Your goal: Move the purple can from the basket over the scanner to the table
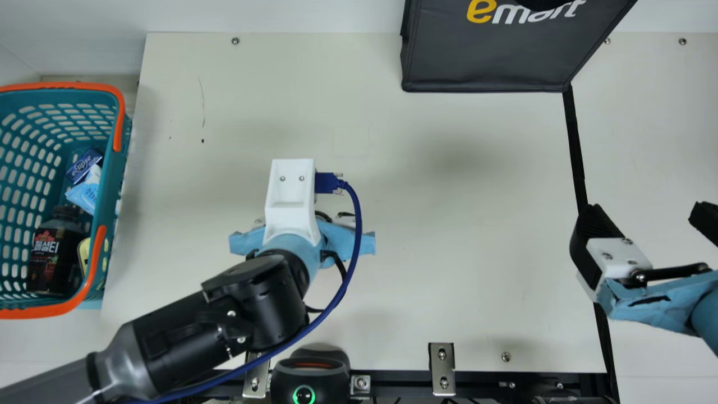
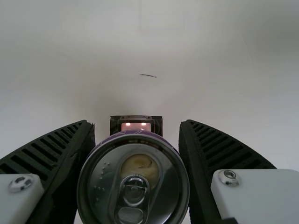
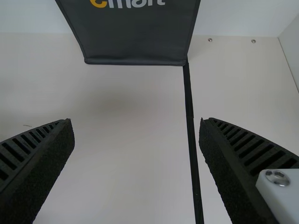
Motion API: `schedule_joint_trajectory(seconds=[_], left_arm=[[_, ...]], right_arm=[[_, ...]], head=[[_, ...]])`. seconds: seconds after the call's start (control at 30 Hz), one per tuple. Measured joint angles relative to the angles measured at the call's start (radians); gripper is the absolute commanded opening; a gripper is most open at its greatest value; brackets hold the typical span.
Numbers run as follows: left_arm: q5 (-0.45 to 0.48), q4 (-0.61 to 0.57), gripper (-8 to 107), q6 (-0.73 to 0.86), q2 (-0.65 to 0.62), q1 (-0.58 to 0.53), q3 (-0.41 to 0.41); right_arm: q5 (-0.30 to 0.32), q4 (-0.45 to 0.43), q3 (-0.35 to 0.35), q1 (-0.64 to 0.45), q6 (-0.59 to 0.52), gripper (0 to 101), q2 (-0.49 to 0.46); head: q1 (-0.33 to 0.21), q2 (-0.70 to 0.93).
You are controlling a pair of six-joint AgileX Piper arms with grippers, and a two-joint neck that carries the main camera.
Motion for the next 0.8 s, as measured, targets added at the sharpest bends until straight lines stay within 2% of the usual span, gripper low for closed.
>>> schedule_joint_trajectory(seconds=[0.43, 0.8], left_arm=[[-0.117, -0.159, -8, 0.397, -0.093, 0.104, 0.054], [-0.175, -0.395, -8, 0.868, -0.139, 0.212, 0.076]], right_arm=[[-0.001, 0.0, 0.0, 0.0, 0.0, 95, 0.0], [-0.001, 0.0, 0.0, 0.0, 0.0, 95, 0.0]], head=[[0.002, 0.0], [0.002, 0.002]])
